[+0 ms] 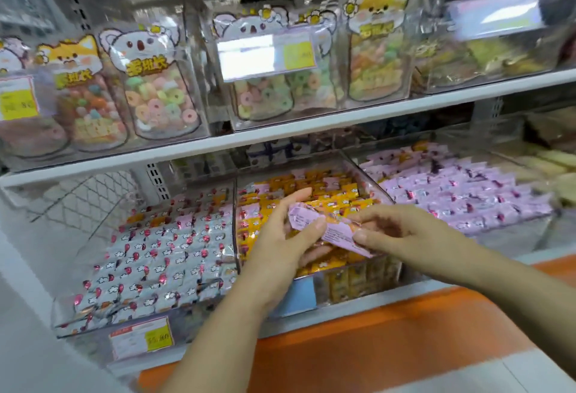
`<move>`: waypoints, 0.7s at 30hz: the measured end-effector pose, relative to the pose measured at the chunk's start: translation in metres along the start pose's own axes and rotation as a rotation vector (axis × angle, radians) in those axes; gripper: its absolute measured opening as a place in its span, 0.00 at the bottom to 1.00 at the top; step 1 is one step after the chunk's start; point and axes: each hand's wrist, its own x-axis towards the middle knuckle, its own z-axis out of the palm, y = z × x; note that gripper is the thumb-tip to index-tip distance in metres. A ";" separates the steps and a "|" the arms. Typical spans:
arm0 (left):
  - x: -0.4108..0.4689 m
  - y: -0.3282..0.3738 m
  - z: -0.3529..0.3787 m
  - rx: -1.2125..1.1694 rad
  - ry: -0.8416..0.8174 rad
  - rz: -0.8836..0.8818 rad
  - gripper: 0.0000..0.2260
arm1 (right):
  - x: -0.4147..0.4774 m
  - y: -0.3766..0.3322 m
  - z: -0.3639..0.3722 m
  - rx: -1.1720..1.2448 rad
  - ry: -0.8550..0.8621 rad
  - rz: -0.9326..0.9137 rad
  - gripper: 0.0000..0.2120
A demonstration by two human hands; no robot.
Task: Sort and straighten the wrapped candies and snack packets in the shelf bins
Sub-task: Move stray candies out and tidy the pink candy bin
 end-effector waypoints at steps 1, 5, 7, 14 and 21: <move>0.004 -0.001 0.006 -0.011 -0.010 -0.001 0.18 | -0.001 0.006 -0.005 -0.007 0.037 0.001 0.15; 0.024 0.001 0.033 0.052 -0.014 0.011 0.14 | -0.008 0.027 -0.028 0.028 0.183 -0.009 0.08; 0.037 0.000 0.048 0.135 -0.014 0.028 0.12 | -0.014 0.034 -0.041 -0.003 0.239 -0.012 0.10; 0.073 -0.011 0.102 0.271 -0.002 0.082 0.10 | -0.025 0.067 -0.082 -0.047 0.380 0.074 0.16; 0.089 -0.024 0.138 0.320 -0.115 0.074 0.18 | -0.042 0.104 -0.120 0.240 0.449 0.240 0.22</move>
